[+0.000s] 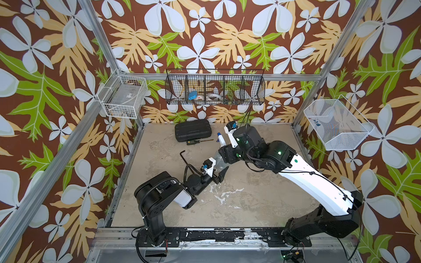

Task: Attach spray nozzles to spray bottles
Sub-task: Screw the spray nozzle on the spray bottle.

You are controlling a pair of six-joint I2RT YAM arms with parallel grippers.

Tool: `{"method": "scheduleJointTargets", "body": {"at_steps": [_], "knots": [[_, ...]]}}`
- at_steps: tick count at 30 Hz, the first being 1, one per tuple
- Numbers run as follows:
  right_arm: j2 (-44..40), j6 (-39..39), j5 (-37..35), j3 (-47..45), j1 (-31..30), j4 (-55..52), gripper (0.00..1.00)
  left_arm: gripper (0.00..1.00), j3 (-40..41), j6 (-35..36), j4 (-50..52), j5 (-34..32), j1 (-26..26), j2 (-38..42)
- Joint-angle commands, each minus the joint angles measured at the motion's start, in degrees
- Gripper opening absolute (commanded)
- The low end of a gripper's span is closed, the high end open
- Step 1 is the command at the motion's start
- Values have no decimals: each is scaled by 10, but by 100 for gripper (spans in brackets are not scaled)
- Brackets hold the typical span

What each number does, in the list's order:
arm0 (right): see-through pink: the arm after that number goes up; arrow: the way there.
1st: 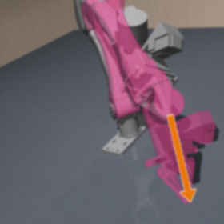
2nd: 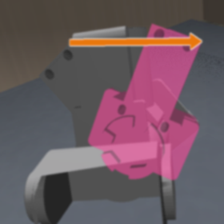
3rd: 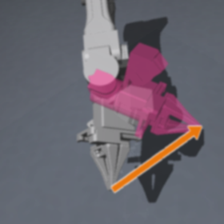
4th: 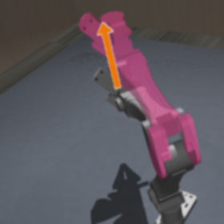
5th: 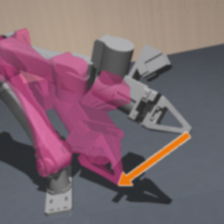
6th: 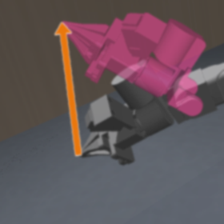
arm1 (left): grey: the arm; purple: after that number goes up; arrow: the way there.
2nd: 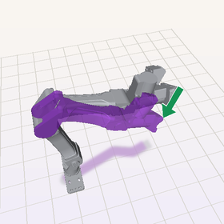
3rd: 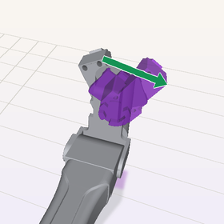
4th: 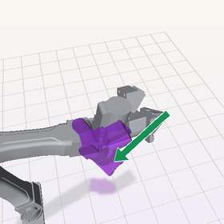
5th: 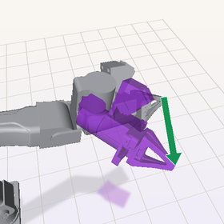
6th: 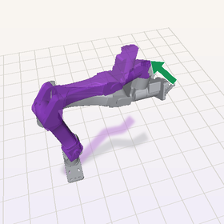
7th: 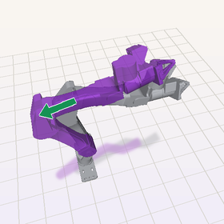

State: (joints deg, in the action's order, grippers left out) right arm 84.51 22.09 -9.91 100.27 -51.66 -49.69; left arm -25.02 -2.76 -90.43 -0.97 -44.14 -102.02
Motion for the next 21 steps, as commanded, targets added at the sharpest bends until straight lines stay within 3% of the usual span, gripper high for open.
{"method": "scheduleJointTargets", "body": {"at_steps": [1,6,21], "knots": [[-33,-47,55,-29,0,35,74,49,-5,-9,-83,16,-1,0],[-53,-59,88,-57,2,68,74,49,-9,-15,-62,28,-1,3],[3,-34,142,-15,-13,86,69,49,-20,-16,-32,43,0,11]]}}
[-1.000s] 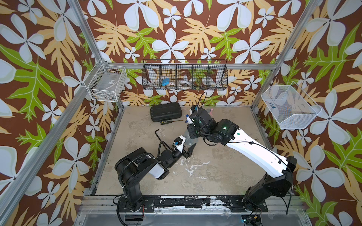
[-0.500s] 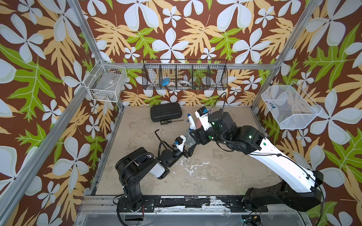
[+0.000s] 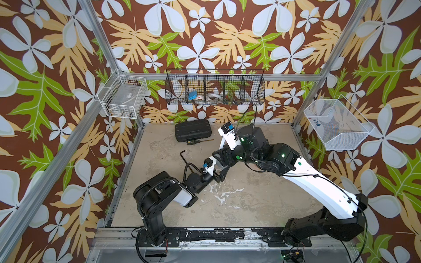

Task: Attach spray nozzles to spray bottles
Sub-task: Screw the spray nozzle on the spray bottle.

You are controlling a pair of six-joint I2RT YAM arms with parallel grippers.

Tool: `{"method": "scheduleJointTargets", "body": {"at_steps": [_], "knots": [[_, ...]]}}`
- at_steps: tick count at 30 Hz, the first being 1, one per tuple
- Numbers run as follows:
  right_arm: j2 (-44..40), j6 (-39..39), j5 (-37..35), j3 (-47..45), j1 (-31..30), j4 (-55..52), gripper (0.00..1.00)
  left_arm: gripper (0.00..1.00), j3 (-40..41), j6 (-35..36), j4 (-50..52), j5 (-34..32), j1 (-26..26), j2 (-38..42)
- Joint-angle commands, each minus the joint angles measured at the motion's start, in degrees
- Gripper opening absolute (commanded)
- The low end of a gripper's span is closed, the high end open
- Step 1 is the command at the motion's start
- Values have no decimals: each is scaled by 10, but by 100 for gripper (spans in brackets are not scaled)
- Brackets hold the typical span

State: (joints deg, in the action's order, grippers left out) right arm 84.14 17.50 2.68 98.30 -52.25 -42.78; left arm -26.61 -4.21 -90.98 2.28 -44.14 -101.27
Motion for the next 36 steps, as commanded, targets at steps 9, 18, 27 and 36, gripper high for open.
{"method": "scheduleJointTargets", "body": {"at_steps": [9,18,27,36], "knots": [[8,-18,8,47,-14,-13,70,50,-1,7,-2,37,0,12],[-39,-71,182,26,188,29,83,52,5,14,30,150,5,29],[-73,-44,278,-86,191,95,83,52,-8,-21,37,177,20,30],[-109,-38,245,-124,165,88,82,51,-21,-26,46,171,21,18]]}}
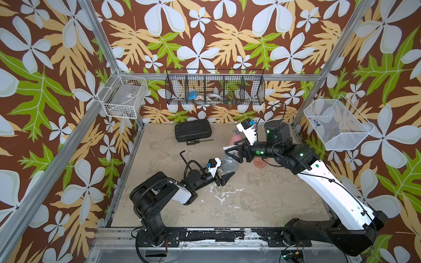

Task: Attach spray nozzles to spray bottles
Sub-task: Screw the spray nozzle on the spray bottle.

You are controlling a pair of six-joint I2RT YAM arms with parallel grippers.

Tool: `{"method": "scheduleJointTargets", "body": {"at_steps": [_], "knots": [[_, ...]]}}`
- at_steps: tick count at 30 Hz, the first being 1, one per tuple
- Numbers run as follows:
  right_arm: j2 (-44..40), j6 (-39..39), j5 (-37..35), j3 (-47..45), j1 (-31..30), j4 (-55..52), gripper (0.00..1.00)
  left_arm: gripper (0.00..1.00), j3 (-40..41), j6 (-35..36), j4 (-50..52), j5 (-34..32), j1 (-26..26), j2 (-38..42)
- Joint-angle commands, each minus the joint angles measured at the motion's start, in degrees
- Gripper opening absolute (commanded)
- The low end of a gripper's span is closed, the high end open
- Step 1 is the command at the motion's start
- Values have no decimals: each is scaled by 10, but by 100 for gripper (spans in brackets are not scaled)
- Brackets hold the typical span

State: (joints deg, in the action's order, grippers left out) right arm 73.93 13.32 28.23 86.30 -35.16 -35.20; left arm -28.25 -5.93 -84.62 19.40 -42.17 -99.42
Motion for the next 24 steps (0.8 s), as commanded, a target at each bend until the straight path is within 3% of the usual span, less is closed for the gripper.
{"method": "scheduleJointTargets", "body": {"at_steps": [1,13,24], "knots": [[-9,4,-16,-7,-10,11,82,51,-5,-9,-17,-1,1,-1],[-15,22,-59,-25,-77,21,81,51,-13,-4,-2,-9,2,-2],[-24,5,-124,0,-79,-21,81,50,-9,13,20,-10,2,9]]}}
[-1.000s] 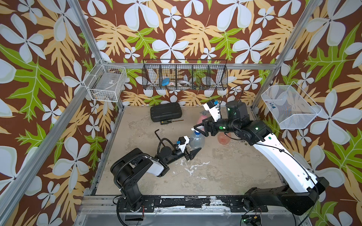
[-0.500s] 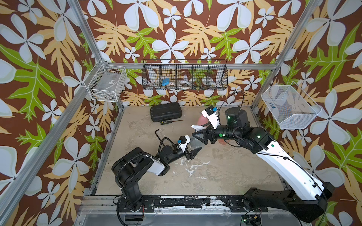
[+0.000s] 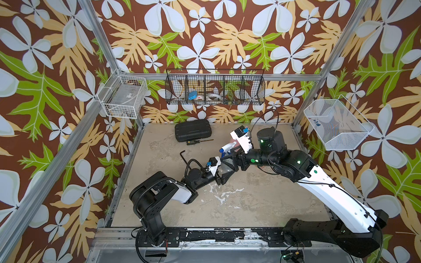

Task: Attach spray nozzles to spray bottles
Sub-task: Screw the spray nozzle on the spray bottle.

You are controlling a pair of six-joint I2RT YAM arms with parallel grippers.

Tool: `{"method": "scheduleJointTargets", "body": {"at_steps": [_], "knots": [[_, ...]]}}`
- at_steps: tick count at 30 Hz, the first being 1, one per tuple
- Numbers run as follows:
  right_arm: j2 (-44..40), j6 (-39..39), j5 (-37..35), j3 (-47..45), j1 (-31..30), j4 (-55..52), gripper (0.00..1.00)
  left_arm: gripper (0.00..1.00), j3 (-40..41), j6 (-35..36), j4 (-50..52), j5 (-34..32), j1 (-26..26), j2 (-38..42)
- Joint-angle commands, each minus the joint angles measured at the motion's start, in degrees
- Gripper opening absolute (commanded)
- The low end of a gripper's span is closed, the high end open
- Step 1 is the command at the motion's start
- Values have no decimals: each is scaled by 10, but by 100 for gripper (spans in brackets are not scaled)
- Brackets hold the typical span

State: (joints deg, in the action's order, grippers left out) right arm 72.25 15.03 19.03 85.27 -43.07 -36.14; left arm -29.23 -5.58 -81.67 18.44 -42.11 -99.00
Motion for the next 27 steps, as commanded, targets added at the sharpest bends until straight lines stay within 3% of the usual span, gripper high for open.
{"method": "scheduleJointTargets", "body": {"at_steps": [1,6,10,17,20,24,27], "knots": [[-11,-19,-38,15,0,-16,81,51,2,10,-10,1,1,6],[-22,-76,-65,44,12,-31,84,51,5,11,-9,33,3,11],[2,-145,16,60,44,-20,91,51,9,-4,-1,84,7,20],[52,-210,110,97,62,-25,91,52,4,-38,62,172,14,60],[59,-208,153,100,64,-21,85,52,3,-40,77,186,15,78],[66,-201,197,89,63,-25,68,52,0,-51,88,205,26,97],[64,-196,208,76,63,-28,61,52,1,-62,84,215,35,106]]}}
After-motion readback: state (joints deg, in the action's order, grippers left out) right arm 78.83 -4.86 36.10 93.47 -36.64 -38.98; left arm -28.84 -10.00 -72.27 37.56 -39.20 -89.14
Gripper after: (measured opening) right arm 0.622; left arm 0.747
